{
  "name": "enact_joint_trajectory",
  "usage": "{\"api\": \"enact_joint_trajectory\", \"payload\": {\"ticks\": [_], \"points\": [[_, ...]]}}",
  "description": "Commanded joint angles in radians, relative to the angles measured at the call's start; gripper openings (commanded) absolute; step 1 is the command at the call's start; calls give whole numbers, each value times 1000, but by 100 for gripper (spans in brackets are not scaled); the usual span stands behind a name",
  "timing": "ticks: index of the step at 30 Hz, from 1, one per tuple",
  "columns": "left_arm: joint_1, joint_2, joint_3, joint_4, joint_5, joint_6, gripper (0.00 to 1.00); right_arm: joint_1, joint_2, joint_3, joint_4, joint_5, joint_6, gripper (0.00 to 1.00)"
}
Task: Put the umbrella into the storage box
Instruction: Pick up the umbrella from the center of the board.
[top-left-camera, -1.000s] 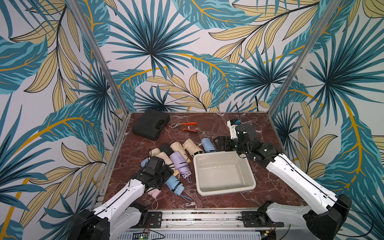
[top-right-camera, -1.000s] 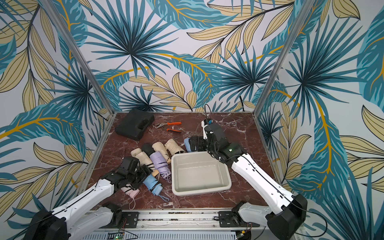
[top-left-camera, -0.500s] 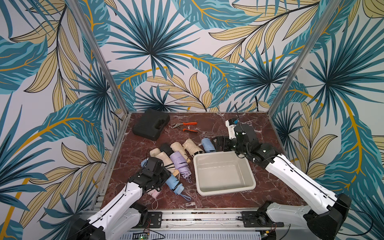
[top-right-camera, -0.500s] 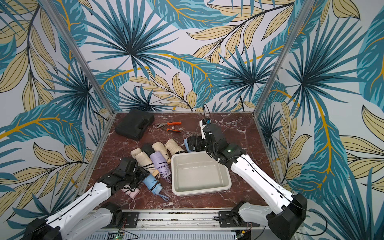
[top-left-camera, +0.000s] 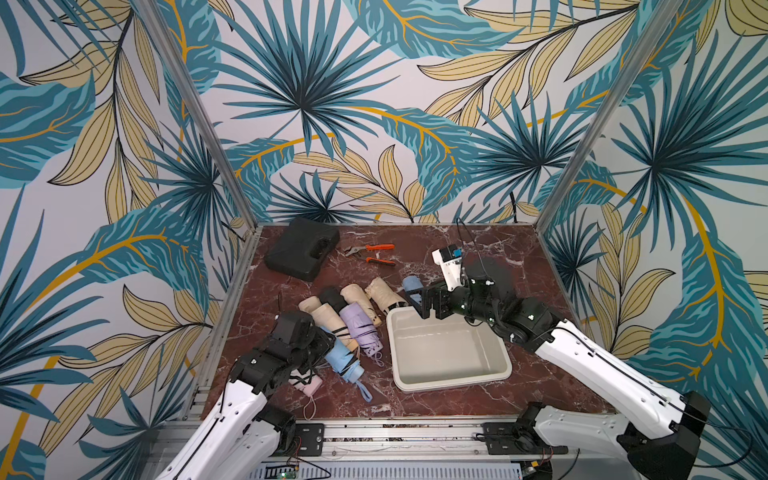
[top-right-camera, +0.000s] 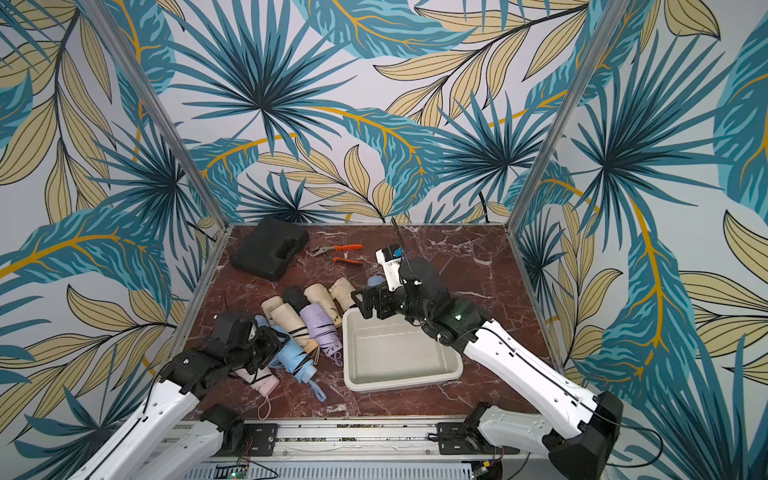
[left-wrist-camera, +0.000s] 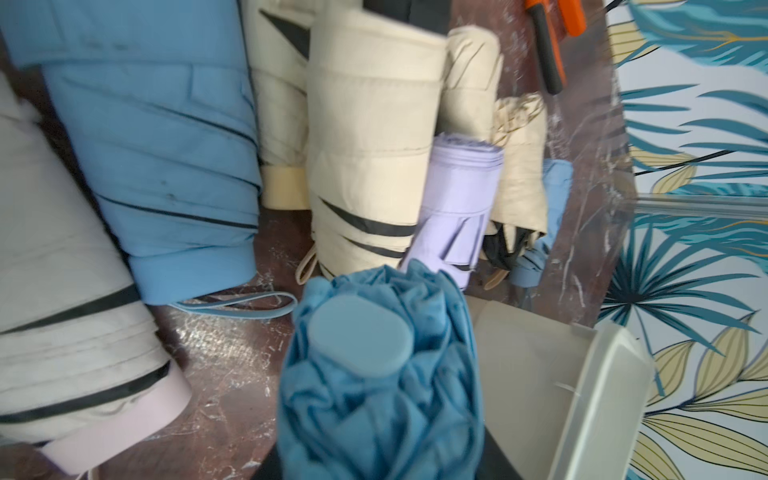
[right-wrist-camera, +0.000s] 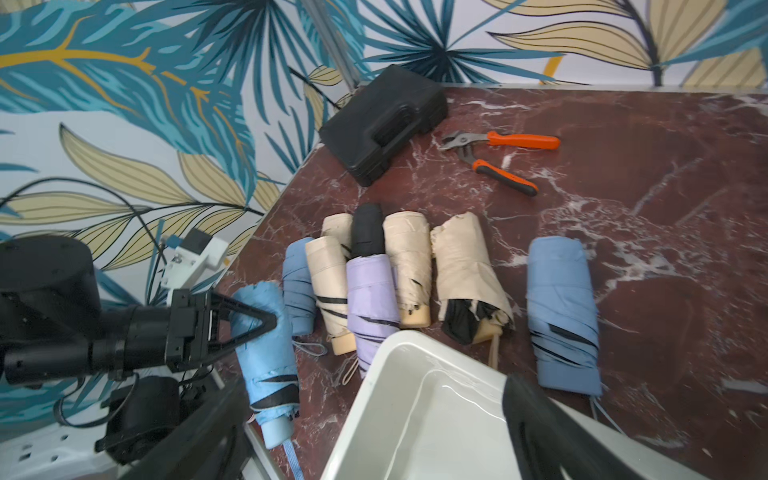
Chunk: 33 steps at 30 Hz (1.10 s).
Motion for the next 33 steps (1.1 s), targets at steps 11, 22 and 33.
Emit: {"api": "enact_joint_trajectory", "payload": {"ticks": [11,22,33], "points": [[0,-27,214,221,-144,-119,29,209,138,-220,653,-59,-310,98],[0,-4,186,346,-85,-265,29,224,327,-187,878,-73,-296,96],[0,-96,103,320,-85,-379,29,226,410,-146,953,-98,-283,51]]}}
